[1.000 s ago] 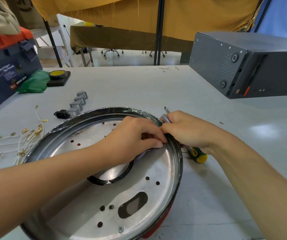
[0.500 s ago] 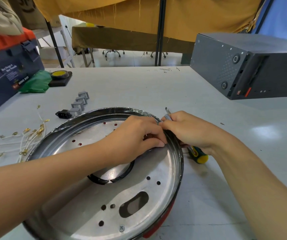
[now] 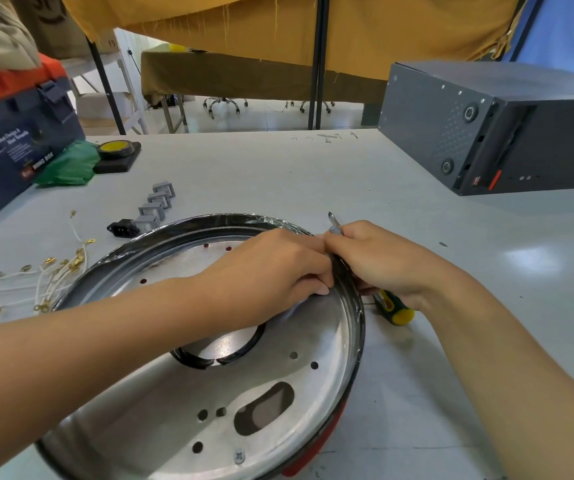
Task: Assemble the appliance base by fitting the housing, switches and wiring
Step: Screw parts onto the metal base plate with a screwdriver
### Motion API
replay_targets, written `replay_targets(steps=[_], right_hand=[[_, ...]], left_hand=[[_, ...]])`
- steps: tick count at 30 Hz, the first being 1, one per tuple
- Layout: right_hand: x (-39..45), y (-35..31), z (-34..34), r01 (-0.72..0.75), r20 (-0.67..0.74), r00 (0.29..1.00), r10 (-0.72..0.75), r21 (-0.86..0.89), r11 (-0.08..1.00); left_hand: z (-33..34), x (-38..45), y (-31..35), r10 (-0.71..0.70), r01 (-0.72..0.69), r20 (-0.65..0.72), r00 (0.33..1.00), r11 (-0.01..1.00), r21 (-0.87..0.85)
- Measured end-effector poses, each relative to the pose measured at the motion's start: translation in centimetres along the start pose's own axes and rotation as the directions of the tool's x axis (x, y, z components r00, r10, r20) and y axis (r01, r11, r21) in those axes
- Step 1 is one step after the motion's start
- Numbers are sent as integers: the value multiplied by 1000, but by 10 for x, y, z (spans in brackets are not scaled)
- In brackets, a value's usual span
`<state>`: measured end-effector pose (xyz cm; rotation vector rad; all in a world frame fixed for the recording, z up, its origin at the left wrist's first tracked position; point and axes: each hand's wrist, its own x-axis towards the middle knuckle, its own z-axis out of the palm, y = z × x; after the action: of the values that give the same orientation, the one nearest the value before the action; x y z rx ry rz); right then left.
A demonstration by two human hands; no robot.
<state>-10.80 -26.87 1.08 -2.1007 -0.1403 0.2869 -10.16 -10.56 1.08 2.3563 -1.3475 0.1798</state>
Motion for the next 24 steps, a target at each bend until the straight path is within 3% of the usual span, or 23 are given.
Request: replay_targets(steps=[6,18,24], right_hand=[[3,1,0,-11,1,1000,11,38,999],[-1,2,1,12,-10,1000,-11,48,999],[2,7,3,22,-38,999,-20,42,999]], left_hand=[[-2,-1,1,-41,41,-2,999,997,-69],[-6,2,6,27,-45,93,995,979,199],[-8,1,3,-35,36,35,999,999,-13]])
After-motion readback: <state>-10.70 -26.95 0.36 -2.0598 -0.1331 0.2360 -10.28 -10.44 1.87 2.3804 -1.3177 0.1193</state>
